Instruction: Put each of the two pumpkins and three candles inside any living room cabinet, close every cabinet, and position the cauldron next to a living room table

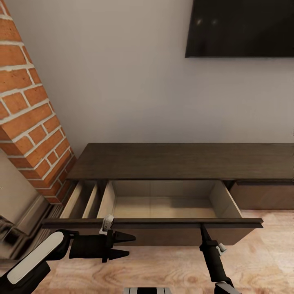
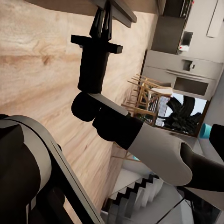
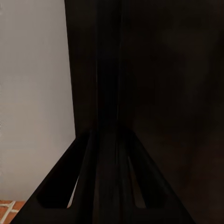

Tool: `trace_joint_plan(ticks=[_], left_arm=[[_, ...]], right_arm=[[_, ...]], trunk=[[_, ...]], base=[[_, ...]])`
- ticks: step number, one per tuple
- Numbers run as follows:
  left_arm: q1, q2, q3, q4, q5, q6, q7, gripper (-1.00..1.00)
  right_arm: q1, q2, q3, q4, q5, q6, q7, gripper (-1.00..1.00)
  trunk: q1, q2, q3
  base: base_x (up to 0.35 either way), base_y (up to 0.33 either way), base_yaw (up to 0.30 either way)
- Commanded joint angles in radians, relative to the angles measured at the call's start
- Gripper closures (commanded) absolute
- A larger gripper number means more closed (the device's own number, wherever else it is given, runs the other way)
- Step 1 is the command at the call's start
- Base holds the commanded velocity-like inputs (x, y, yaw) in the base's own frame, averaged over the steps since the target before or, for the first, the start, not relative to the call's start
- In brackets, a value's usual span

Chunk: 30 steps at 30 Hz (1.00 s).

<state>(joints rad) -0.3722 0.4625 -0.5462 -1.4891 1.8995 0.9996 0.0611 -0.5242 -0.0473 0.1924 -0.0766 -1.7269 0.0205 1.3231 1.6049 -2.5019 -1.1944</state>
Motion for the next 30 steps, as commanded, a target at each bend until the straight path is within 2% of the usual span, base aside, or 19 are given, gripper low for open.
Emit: trace_joint_plan(ticks=[1,28,29,30], left_arm=[[-0.001,0.001,-0.001,0.0,0.009,0.001,0.006,-1.0],[-0.001,0.001,0.0,0.0,0.009,0.001,0.006,-1.0],[-0.001,0.001,0.0,0.0,0.009,0.001,0.006,-1.0],[-0.001,0.001,0.0,0.0,0.009,0.001,0.006,-1.0]], right_arm=[[0.0,0.0,0.019,-0.001,-0.01,0.006,0.008,1.0],[0.0,0.0,0.019,0.0,-0.01,0.006,0.008,1.0],[0.0,0.0,0.019,0.0,-0.01,0.006,0.008,-1.0],[0.0,0.0,0.019,0.0,-0.01,0.006,0.008,-1.0]], trunk=[[0.0,0.0,-0.001],[0.0,0.0,-0.001],[0.0,0.0,-0.001],[0.0,0.0,-0.001]], base=[[-0.049,0.0,0.0],[-0.047,0.0,0.0],[-0.007,0.0,0.0],[-0.003,0.0,0.0]])
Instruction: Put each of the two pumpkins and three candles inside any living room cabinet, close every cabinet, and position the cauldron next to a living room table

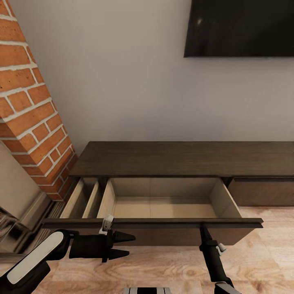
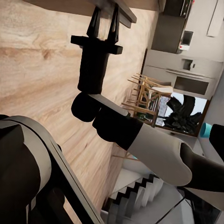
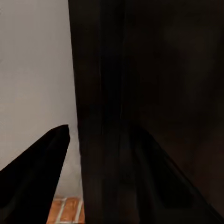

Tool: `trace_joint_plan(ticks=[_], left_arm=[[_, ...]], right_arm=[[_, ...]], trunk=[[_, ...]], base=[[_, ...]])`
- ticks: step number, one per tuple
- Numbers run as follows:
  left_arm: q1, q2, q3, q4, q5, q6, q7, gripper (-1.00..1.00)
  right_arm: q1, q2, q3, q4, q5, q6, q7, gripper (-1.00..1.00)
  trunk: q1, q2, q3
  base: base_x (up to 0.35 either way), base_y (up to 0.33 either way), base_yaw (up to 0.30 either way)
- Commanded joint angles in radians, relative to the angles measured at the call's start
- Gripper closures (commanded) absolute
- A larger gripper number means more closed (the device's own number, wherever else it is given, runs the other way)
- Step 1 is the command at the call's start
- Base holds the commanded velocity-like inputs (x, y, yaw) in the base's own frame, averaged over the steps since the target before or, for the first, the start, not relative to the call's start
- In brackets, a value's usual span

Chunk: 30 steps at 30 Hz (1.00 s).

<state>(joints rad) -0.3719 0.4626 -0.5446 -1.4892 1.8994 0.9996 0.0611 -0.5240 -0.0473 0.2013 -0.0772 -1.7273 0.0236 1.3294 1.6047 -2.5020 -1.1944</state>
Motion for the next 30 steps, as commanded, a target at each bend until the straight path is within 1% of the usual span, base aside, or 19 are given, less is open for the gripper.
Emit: trace_joint_plan(ticks=[1,10,24,30], left_arm=[[-0.001,0.001,-0.001,0.0,0.009,0.001,0.006,-1.0],[-0.001,0.001,-0.001,0.0,0.009,0.001,0.006,-1.0],[-0.001,0.001,0.002,0.002,0.009,0.001,0.006,-1.0],[-0.002,0.001,0.003,0.004,0.009,0.001,0.006,-1.0]], right_arm=[[-0.001,0.0,0.01,0.001,-0.009,0.002,0.002,-1.0],[-0.001,-0.003,0.01,0.001,-0.011,0.007,0.001,-1.0],[-0.001,-0.002,0.01,0.004,-0.009,0.007,-0.003,-1.0],[0.0,-0.003,0.01,0.011,-0.009,0.008,-0.034,-1.0]], trunk=[[0.0,0.0,-0.001],[0.0,0.0,-0.001],[0.0,0.0,-0.001],[0.0,0.0,-0.001]], base=[[-0.002,0.0,0.0],[-0.028,0.0,0.0],[-0.201,0.0,0.0],[-0.21,0.0,0.0]])
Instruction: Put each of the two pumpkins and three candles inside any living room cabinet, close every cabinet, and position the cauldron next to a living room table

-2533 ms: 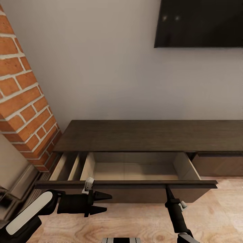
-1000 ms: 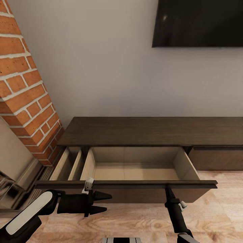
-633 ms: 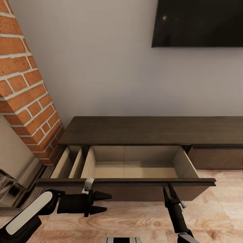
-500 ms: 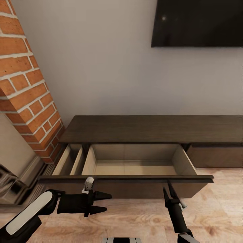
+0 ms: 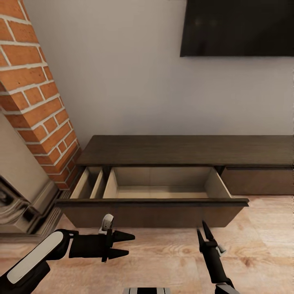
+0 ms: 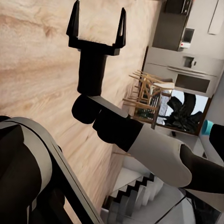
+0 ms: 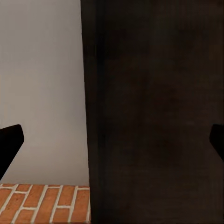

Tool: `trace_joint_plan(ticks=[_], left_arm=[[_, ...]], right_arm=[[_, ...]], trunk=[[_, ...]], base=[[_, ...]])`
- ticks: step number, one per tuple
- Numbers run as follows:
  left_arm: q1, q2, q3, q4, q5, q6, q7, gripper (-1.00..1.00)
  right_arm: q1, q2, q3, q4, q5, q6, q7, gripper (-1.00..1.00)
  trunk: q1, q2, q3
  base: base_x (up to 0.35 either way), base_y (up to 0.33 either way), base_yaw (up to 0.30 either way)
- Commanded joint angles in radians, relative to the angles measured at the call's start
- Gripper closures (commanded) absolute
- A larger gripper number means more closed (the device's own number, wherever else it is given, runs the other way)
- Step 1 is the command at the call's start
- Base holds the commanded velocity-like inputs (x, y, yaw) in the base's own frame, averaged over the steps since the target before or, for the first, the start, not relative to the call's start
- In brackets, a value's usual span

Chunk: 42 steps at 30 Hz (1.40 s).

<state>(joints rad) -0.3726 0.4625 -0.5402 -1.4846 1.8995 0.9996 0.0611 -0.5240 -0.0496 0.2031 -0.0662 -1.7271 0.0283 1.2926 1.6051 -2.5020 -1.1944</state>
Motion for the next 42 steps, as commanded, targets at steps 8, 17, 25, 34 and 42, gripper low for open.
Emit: trace_joint_plan(ticks=[8,17,25,34,42], left_arm=[[-0.001,0.001,0.001,0.001,0.009,0.001,0.006,-1.0],[-0.002,0.008,0.003,0.001,0.044,0.001,0.007,-1.0],[-0.002,0.019,0.002,0.001,0.077,0.001,0.012,-1.0],[-0.004,0.062,0.001,0.001,0.002,-0.002,0.087,-1.0],[-0.006,0.057,0.061,-0.001,-0.054,-0.005,0.388,-1.0]], right_arm=[[0.015,-0.006,0.096,0.04,-0.008,0.054,-0.024,-1.0],[0.03,-0.007,0.236,0.088,0.034,0.073,-0.025,-1.0],[0.034,-0.007,0.279,0.114,0.089,0.073,-0.042,-1.0],[0.051,-0.004,0.268,0.107,0.076,0.085,-0.229,-1.0],[0.052,-0.007,0.311,0.103,0.13,0.197,-0.515,-1.0]], trunk=[[-0.001,0.0,-0.001],[-0.001,0.0,-0.001],[-0.004,0.002,0.03],[-0.032,0.051,0.06],[-0.063,0.107,0.085]], base=[[-0.215,0.0,0.0],[-0.065,0.0,0.0],[-0.001,0.0,0.0],[0.0,0.0,0.0],[0.0,0.0,0.0]])
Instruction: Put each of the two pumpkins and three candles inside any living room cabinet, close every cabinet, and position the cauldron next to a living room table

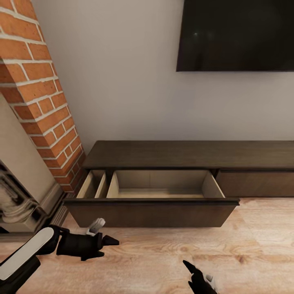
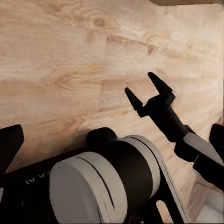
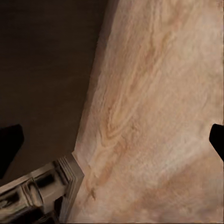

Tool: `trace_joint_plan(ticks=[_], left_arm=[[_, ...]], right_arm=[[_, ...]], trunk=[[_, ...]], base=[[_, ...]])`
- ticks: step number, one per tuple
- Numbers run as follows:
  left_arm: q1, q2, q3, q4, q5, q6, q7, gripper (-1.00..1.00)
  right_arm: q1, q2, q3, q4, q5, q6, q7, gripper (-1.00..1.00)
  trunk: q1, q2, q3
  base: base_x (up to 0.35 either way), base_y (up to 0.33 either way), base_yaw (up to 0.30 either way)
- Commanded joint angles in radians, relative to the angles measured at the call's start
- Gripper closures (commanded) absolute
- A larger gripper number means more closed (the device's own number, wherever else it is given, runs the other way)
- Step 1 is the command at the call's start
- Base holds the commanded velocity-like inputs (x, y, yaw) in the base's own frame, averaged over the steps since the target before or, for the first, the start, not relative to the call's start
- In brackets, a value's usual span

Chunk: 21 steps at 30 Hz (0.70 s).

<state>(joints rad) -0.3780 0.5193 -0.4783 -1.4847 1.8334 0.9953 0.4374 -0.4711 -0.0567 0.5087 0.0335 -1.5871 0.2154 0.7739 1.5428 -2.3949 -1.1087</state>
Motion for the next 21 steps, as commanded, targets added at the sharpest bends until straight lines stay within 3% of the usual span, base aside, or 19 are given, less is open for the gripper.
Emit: trace_joint_plan(ticks=[1,4,6,13,21], left_arm=[[-0.001,-0.002,0.004,-0.002,0.005,-0.001,0.056,-1.0],[-0.001,-0.016,0.011,-0.01,-0.011,-0.002,0.167,-1.0],[-0.002,-0.029,0.013,-0.01,-0.014,-0.003,0.21,-1.0],[-0.002,-0.043,0.015,-0.011,-0.017,-0.003,0.239,-1.0],[-0.002,-0.044,0.015,-0.011,-0.017,-0.003,0.239,-1.0]], right_arm=[[-0.001,0.0,0.026,0.003,0.013,0.02,-0.02,-1.0],[-0.001,0.004,0.092,0.002,0.077,0.034,-0.066,-1.0],[-0.001,0.005,0.115,0.002,0.097,0.036,-0.089,-1.0],[-0.001,0.004,0.132,0.001,0.11,0.035,-0.11,-1.0],[-0.001,0.005,0.134,-0.014,0.113,0.025,0.043,-1.0]], trunk=[[-0.004,0.007,0.002],[-0.016,0.028,0.012],[-0.023,0.042,0.018],[-0.05,0.091,0.04],[-0.081,0.147,0.065]], base=[[0.0,0.0,0.0],[0.0,0.0,0.0],[0.0,0.0,0.0],[0.0,0.0,0.0],[0.0,0.0,0.0]])
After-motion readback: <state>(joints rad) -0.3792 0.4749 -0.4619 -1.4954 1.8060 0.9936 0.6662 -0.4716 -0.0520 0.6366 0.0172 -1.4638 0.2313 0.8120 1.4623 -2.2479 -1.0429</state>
